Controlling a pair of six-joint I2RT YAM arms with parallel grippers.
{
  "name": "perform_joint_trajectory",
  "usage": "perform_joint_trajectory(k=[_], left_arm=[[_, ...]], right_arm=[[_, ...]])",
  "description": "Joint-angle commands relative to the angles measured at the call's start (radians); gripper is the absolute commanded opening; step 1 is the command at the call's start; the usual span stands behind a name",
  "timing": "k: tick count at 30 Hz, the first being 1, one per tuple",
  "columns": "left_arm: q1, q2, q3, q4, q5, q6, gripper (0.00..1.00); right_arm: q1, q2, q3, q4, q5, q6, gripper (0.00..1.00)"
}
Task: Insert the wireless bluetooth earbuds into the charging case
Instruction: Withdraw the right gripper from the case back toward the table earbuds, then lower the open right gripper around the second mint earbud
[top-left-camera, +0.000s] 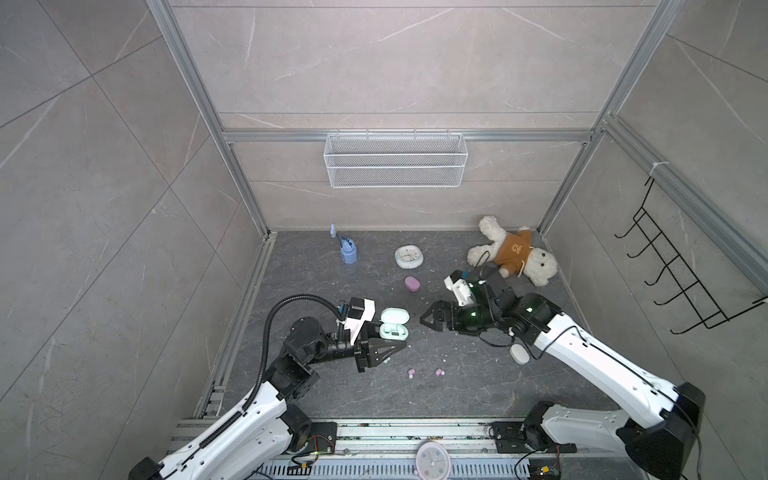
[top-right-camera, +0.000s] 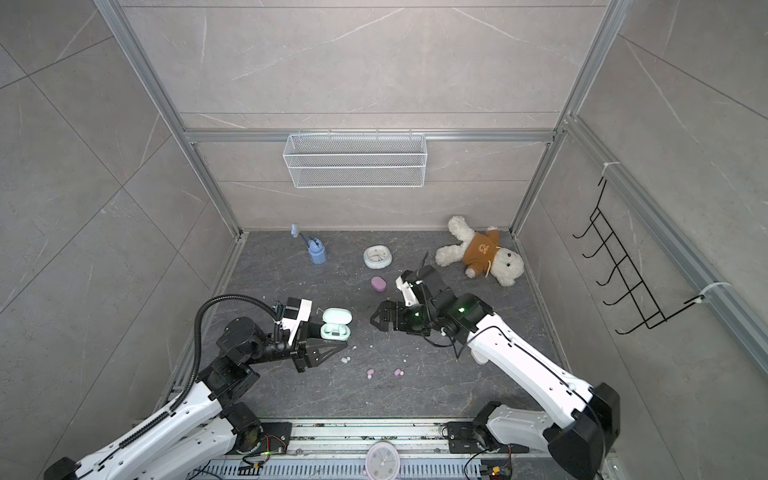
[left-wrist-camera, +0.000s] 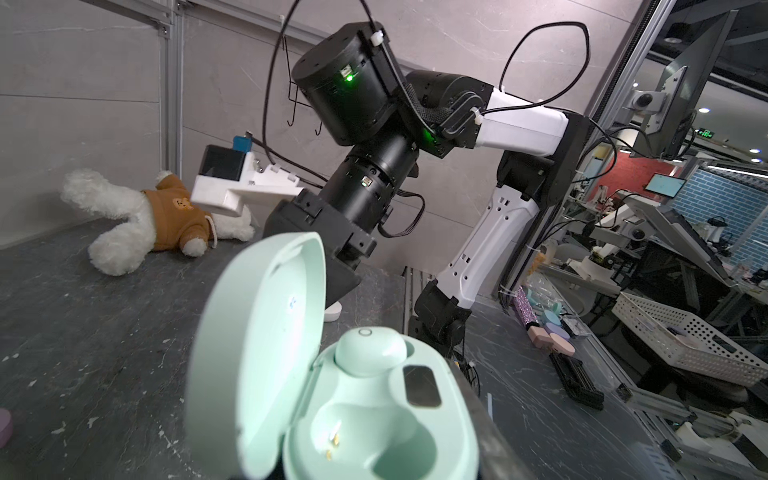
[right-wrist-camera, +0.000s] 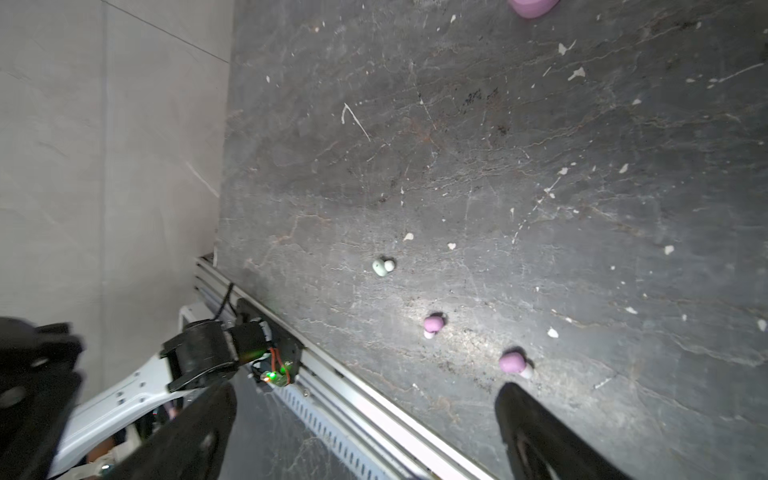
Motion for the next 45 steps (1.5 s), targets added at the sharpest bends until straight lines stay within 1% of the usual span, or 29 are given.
perform_joint_trajectory(k=[1, 4, 6, 8, 9, 14, 18, 30, 45], left_arm=[[0.004, -0.090, -0.005, -0.128, -0.040, 0.036, 0.17], [0.004, -0.166, -0.005, -0.205, -0.058, 0.046, 0.17], [0.003, -0.214, 0.000, -0.256, -0.072, 0.054, 0.17], [0.003, -0.253, 0.004, -0.300, -0.083, 0.060, 0.17], [0.003, -0.271, 0.007, -0.321, -0.087, 0.063, 0.17], [0.003, -0.328, 0.006, -0.373, -0.110, 0.078, 0.17], [0.004, -0.331, -0.001, -0.365, -0.110, 0.079, 0.17], [0.004, -0.336, -0.012, -0.349, -0.112, 0.076, 0.17], [0.004, -0.341, -0.012, -0.355, -0.119, 0.079, 0.17]], right_arm=[[0.064, 0.166, 0.054, 0.013, 0.059, -0.110, 1.00], [0.082, 0.323, 0.109, 0.026, 0.039, -0.132, 1.00], [0.089, 0.410, 0.137, 0.078, -0.011, -0.125, 0.93], [0.097, 0.482, 0.168, 0.119, -0.048, -0.106, 0.83], [0.102, 0.514, 0.182, 0.134, -0.062, -0.098, 0.81], [0.143, 0.657, 0.261, 0.172, -0.087, -0.073, 0.78], [0.163, 0.740, 0.307, 0.164, -0.109, -0.060, 0.75], [0.186, 0.805, 0.322, 0.114, -0.117, -0.063, 0.74], [0.212, 0.785, 0.277, 0.098, -0.146, -0.042, 0.74]])
